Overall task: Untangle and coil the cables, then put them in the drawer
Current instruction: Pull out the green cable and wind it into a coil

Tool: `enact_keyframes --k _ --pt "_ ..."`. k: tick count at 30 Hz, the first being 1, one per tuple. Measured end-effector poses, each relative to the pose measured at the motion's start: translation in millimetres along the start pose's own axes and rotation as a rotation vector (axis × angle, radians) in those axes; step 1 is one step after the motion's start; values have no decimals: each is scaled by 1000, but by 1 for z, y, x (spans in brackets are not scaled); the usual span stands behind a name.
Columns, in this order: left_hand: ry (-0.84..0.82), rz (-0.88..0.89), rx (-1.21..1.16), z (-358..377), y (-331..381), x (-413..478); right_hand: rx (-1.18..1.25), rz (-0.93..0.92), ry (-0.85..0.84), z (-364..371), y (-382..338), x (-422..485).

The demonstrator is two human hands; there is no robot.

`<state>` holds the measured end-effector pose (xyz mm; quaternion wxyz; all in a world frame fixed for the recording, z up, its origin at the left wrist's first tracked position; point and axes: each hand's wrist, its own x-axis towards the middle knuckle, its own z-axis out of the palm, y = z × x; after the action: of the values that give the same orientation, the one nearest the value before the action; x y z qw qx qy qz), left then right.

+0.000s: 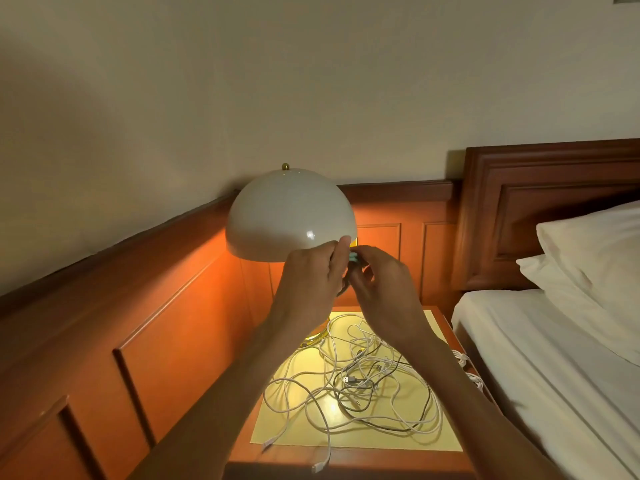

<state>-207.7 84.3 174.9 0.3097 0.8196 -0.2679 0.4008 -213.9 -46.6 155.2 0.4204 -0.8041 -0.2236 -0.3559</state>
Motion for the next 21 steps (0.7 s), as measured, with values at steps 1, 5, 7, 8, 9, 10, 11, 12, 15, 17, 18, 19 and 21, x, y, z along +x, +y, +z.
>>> enact_keyframes --k 1,5,7,8,9,10,11,12,15,17,18,19,21 --pt "22 -18 -2 1 -1 4 -18 3 -5 0 0 2" --pt "59 -88 -28 7 -3 19 -24 32 7 0 1 12" --pt "20 -140 -58 6 -3 27 -24 38 12 -3 1 17" --pt "-39 -189 -82 4 -4 32 -28 39 8 -5 0 19" --pt "-123 -255 -119 2 -6 37 -37 43 -2 -7 0 21" --pt "-200 -314 -159 0 -9 41 -45 59 -28 -9 0 22" --pt "-237 -342 -166 1 -12 43 -45 93 -70 -11 2 24" --pt "-239 -337 -135 3 -14 43 -34 141 -118 -12 4 26" --pt "-175 -240 -27 13 -18 34 84 295 -243 -14 12 26" --pt "-161 -191 -65 17 -23 27 234 394 -306 -14 16 24" --pt "-175 -180 -123 16 -27 25 317 438 -334 -15 18 23" --pt "-201 -169 -184 14 -30 23 396 474 -353 -15 19 21" --pt "-276 -127 -256 10 -33 20 528 515 -332 -13 20 18"
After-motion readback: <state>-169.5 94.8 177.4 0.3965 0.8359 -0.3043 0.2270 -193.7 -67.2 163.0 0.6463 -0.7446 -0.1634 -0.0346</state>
